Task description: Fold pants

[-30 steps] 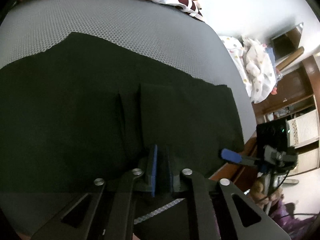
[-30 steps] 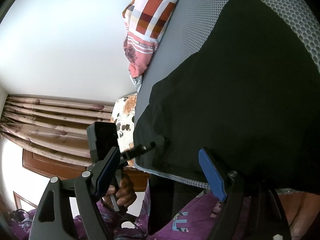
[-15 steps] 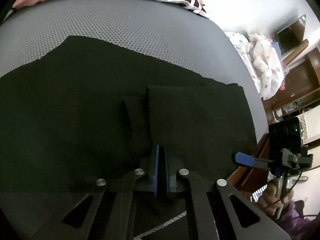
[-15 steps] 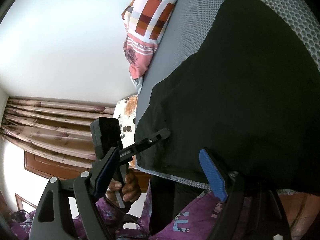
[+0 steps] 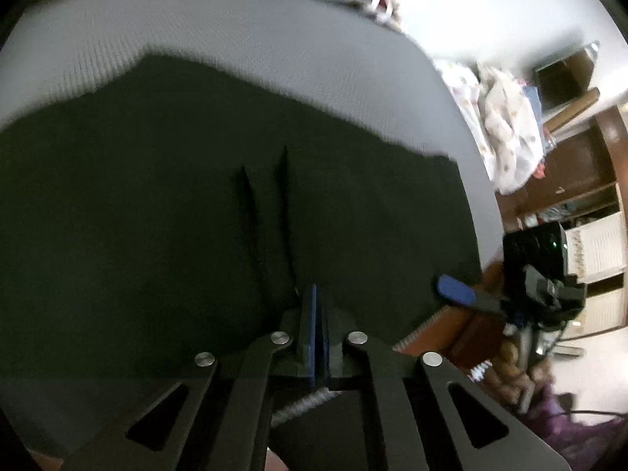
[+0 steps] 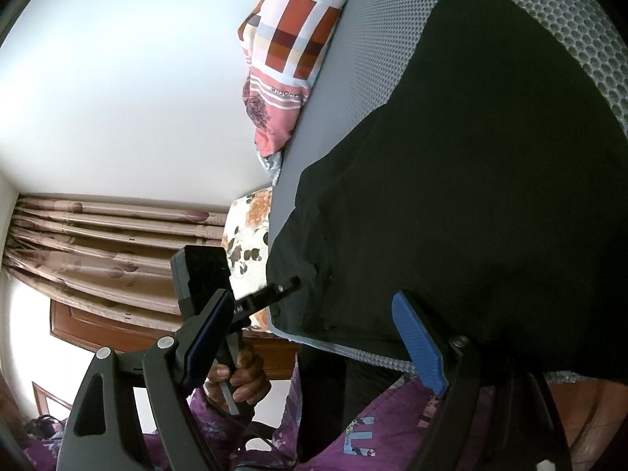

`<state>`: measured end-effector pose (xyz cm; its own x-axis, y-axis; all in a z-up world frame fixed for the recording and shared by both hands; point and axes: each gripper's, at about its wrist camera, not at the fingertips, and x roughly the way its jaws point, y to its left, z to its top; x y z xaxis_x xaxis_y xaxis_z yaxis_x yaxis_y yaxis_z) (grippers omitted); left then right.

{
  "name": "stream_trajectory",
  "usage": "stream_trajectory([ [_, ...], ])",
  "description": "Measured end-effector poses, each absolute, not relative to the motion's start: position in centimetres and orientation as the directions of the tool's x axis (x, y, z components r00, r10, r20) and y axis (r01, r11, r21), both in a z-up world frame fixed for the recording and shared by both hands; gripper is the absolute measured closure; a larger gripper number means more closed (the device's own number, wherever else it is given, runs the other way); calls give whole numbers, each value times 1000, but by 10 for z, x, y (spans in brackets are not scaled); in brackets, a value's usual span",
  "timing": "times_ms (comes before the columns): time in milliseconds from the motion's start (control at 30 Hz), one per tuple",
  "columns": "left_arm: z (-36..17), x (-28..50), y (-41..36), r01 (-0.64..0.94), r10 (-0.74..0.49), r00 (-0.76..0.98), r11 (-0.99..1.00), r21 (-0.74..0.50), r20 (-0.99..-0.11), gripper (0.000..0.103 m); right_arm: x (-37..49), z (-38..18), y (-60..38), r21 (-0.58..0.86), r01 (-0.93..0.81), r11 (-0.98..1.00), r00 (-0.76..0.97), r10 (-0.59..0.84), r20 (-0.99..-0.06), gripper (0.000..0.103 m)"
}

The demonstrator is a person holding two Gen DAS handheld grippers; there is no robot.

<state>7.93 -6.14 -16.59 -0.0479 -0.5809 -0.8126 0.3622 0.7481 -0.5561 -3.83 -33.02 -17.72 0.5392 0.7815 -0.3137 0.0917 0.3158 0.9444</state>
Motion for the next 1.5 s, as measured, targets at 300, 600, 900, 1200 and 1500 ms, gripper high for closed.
stream_trajectory([
  [300, -186, 86, -47, 161, -732, -226, 623, -766, -643, 51, -37, -178, -329, 946, 93, 311, 544, 780, -310, 21],
  [600, -186, 86, -50, 156, -754, -195, 608, -778, -628, 53, -38, -180, -330, 948, 93, 303, 546, 781, -303, 21],
  [900, -188, 84, -41, 118, -750, -206, 619, -777, -629, 54, -38, -180, -331, 949, 95, 300, 546, 782, -301, 20],
  [1200, -197, 88, -50, 66, -770, -254, 590, -804, -586, 54, -38, -180, -331, 950, 96, 298, 548, 781, -300, 19],
  [1500, -201, 90, -46, 52, -793, -166, 587, -808, -586, 73, -39, -181, -331, 949, 88, 303, 548, 781, -301, 18],
])
